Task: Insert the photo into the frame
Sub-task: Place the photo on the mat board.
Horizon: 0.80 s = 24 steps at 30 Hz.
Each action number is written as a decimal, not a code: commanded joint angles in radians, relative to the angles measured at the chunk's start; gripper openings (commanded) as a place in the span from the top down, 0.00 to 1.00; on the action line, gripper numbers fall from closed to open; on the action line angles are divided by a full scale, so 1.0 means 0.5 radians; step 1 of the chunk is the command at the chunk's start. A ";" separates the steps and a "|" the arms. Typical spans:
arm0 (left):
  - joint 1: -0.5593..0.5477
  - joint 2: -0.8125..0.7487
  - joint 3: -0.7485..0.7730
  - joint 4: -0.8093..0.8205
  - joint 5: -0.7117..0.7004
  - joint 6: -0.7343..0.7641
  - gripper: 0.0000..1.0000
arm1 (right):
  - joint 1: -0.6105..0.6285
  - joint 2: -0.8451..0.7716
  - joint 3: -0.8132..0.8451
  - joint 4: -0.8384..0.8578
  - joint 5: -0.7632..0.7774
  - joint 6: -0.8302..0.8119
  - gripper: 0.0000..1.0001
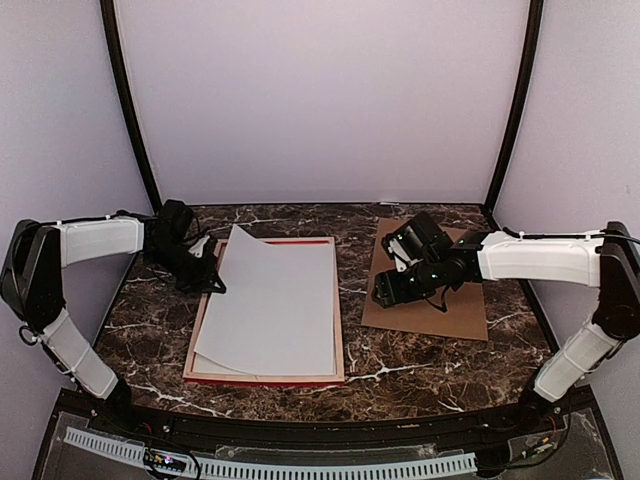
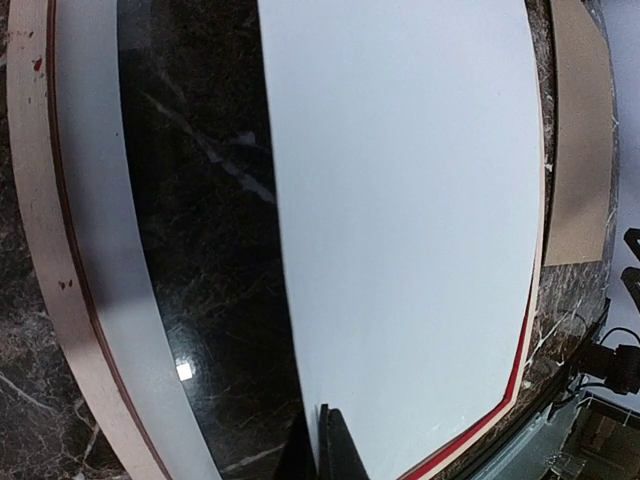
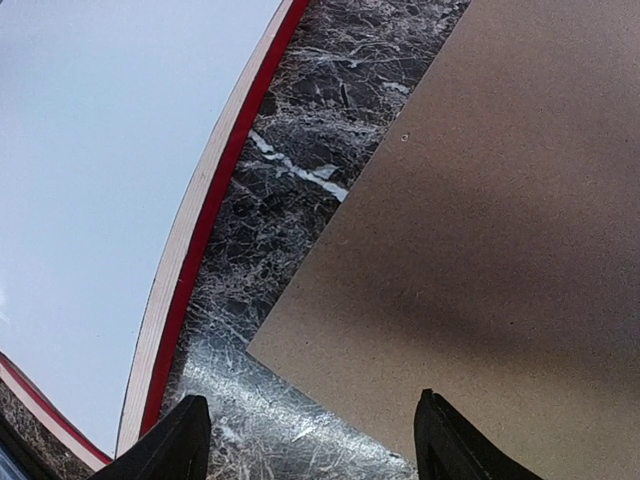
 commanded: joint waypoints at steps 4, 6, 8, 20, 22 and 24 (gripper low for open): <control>0.014 -0.180 -0.149 0.153 -0.024 -0.166 1.00 | -0.025 0.044 -0.031 0.081 0.000 -0.009 0.29; 0.015 -0.198 -0.164 0.172 -0.029 -0.182 1.00 | -0.027 0.057 -0.031 0.084 -0.004 -0.009 0.29; 0.015 -0.200 -0.174 0.176 -0.040 -0.191 1.00 | -0.027 0.062 -0.030 0.090 -0.005 -0.009 0.29; 0.015 -0.170 -0.192 0.229 -0.056 -0.213 1.00 | -0.043 0.092 -0.045 0.101 0.009 -0.012 0.29; 0.015 -0.155 -0.183 0.222 -0.058 -0.203 1.00 | -0.047 0.095 -0.049 0.100 0.009 -0.012 0.29; 0.015 -0.150 -0.177 0.208 -0.080 -0.191 0.96 | -0.054 0.096 -0.054 0.099 0.010 -0.012 0.29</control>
